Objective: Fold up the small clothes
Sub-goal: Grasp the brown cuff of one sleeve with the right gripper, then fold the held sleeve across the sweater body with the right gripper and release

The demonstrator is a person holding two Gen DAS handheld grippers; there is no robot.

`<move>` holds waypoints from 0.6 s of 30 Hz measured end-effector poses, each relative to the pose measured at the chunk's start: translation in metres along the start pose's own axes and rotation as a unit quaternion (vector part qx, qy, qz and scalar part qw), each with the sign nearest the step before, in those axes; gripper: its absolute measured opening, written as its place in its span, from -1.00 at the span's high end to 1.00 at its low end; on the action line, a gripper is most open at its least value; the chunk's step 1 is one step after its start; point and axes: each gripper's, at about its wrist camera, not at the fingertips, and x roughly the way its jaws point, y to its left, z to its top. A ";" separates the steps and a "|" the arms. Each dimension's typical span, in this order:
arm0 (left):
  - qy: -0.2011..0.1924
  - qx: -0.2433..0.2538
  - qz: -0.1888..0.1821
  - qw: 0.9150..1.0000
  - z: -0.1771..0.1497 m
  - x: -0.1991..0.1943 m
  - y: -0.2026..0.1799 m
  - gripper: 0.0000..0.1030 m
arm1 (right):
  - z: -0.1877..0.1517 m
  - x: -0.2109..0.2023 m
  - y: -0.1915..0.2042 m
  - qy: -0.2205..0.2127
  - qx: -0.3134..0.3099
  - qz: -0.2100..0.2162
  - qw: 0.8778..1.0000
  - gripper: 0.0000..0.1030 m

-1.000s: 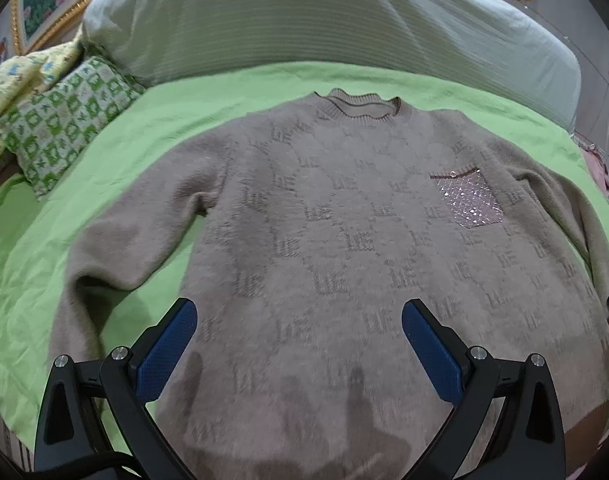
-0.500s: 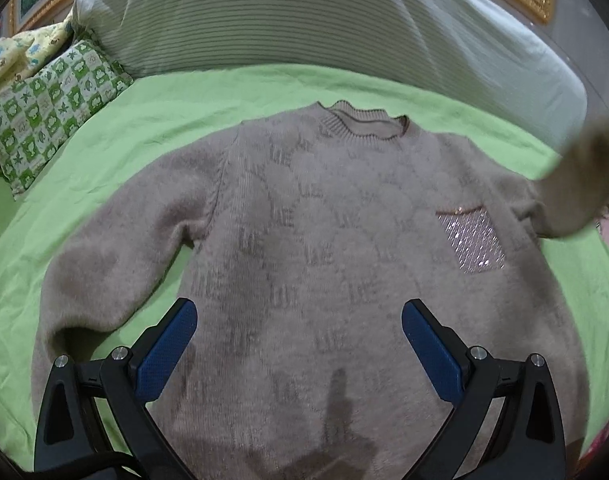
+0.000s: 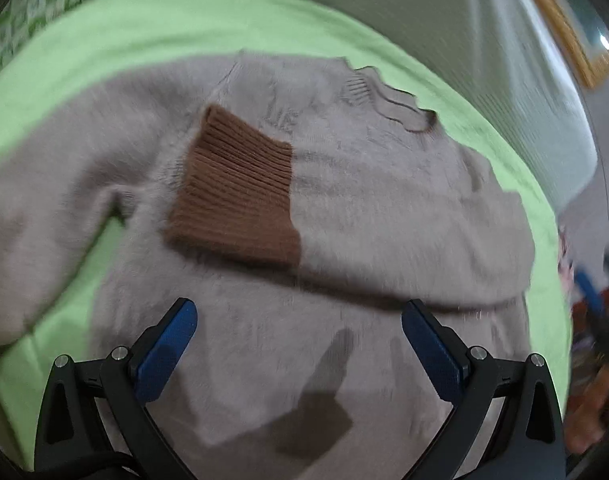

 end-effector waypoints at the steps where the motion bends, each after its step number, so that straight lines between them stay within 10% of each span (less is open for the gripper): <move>1: 0.000 -0.012 0.005 1.000 0.004 0.006 0.001 -0.99 | 0.003 -0.005 -0.013 -0.005 0.005 -0.013 1.000 -0.13; 5: -0.035 -0.043 0.024 0.998 0.026 0.021 -0.004 -0.84 | 0.013 -0.015 -0.054 -0.020 0.023 -0.065 0.997 -0.13; 8: -0.044 -0.028 0.032 0.998 0.043 0.031 -0.012 0.87 | 0.022 -0.007 -0.072 -0.021 0.038 -0.088 0.995 -0.13; 15: -0.203 -0.014 0.021 0.979 0.043 -0.062 0.012 0.85 | 0.035 0.006 -0.099 -0.019 0.041 -0.119 0.992 -0.13; 18: -0.184 -0.013 0.029 0.982 0.048 -0.058 0.030 0.85 | 0.042 0.018 -0.095 -0.019 0.028 -0.124 0.992 -0.14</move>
